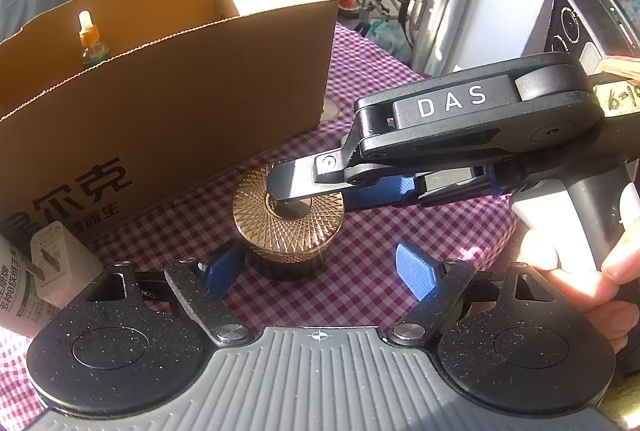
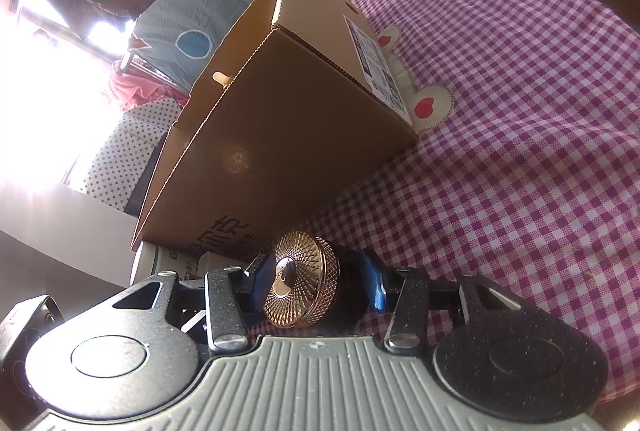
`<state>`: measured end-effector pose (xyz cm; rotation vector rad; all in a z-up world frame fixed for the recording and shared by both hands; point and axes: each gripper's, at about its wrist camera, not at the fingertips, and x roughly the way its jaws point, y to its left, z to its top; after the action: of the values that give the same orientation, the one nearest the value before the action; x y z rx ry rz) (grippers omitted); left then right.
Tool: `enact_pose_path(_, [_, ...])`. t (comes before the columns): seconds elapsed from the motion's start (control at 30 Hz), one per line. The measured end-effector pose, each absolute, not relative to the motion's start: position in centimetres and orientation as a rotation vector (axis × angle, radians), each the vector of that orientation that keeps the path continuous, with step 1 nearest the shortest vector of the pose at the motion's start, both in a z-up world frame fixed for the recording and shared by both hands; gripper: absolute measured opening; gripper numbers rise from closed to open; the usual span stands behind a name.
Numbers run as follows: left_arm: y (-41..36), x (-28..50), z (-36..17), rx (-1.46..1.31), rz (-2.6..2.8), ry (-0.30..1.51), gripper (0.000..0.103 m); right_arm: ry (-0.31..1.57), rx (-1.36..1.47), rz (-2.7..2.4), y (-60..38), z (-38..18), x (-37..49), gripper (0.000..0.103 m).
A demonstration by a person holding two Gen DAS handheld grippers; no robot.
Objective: Organize rigid objects
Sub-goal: 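Move the right gripper to the gold-lidded round jar and grasp it, then lift the gold jar into the box and open the right gripper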
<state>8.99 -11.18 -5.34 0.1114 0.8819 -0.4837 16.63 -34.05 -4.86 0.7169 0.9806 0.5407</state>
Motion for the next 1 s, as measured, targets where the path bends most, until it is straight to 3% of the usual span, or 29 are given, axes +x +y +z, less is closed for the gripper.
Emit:
enact_pose_path(0.4, [-11.3,10.5,-5.3,0.157,-0.432,0.839,0.075,0.963,0.728,0.509,-35.8,-4.8,16.2,0.050])
enact_pose_path(0.73, [-10.7,11.5,-6.4,0.111,-0.432,0.874,0.059,0.959,0.692,0.533,-33.7,-4.7,16.5,0.050])
enact_pose_path(1.0, [-10.9,11.2,-6.1,0.108,-0.421,0.859,0.056,0.935,0.659,0.525,-32.9,-4.0,15.8,0.048])
